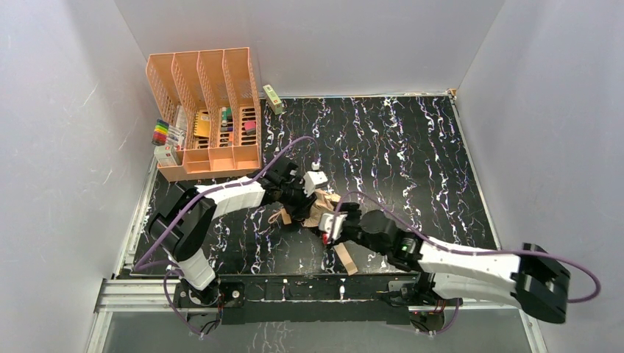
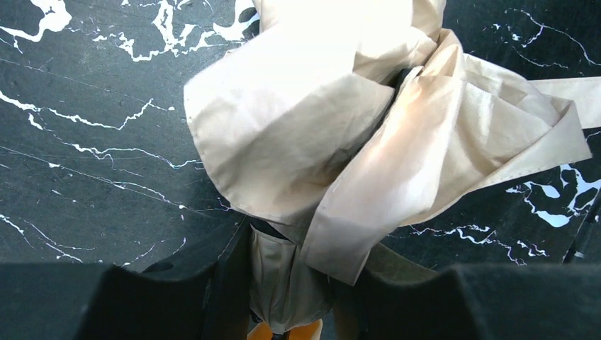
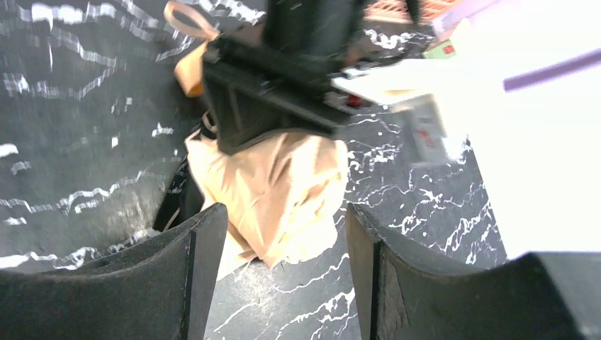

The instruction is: Put away the umbrella

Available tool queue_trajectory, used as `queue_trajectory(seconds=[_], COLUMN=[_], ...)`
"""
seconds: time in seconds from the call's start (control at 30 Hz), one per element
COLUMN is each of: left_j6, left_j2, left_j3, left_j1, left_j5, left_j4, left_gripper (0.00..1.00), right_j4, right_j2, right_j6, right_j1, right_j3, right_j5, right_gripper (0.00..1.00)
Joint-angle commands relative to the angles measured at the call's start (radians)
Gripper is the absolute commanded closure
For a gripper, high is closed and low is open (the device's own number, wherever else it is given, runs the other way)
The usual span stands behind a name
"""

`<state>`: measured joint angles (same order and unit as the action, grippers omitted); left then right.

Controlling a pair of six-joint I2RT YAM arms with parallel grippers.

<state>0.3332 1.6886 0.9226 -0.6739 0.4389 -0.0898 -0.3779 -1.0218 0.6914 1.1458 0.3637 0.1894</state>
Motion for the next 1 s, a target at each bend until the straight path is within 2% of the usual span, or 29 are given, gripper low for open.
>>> queue_trajectory(seconds=[0.0,0.1,0.17,0.37,0.5,0.6,0.67,0.73,0.77,0.87,0.97], left_j6=[0.028,0.027,0.028,0.023,0.015,0.014,0.015,0.034,0.040,0.089,0.131], left_j2=[-0.010,-0.004,0.002,0.000,-0.026,-0.043,-0.047,-0.015,0.002,0.057,0.164], left_j3=[-0.040,-0.039,-0.041,-0.057,-0.097,-0.132,-0.150,-0.170,-0.178,-0.238,-0.245], left_j1=[-0.023,-0.045,-0.057,-0.099,-0.135,-0.173,-0.203,-0.318,-0.365,-0.492,-0.587], left_j5=[-0.105,-0.137,-0.155,-0.245,-0.340,-0.421,-0.520,-0.722,-0.788,-1.018,-1.168], left_j4=[-0.034,-0.030,-0.031,-0.024,0.013,0.047,0.073,0.132,0.151,0.267,0.347], left_gripper=[0.90,0.92,0.92,0.93,0.95,0.95,0.95,0.95,0.96,0.96,0.97], right_j4=[0.140,0.220,0.296,0.507,0.644,0.676,0.681,0.733,0.768,0.840,0.897], right_j2=[0.179,0.238,0.246,0.166,0.001,-0.120,-0.213,-0.404,-0.455,-0.568,-0.631], right_j6=[-0.308,-0.437,-0.515,-0.727,-0.784,-0.742,-0.707,-0.592,-0.551,-0.410,-0.272], right_j1=[-0.006,-0.053,-0.115,-0.379,-0.555,-0.636,-0.659,-0.681,-0.683,-0.683,-0.682], right_j3=[0.010,0.043,0.075,0.234,0.379,0.484,0.565,0.734,0.781,0.872,0.921], right_j5=[0.124,0.239,0.242,0.071,-0.087,-0.257,-0.319,-0.507,-0.560,-0.703,-0.798], right_gripper=[0.32,0.33,0.32,0.31,0.29,0.26,0.24,0.16,0.16,0.16,0.16])
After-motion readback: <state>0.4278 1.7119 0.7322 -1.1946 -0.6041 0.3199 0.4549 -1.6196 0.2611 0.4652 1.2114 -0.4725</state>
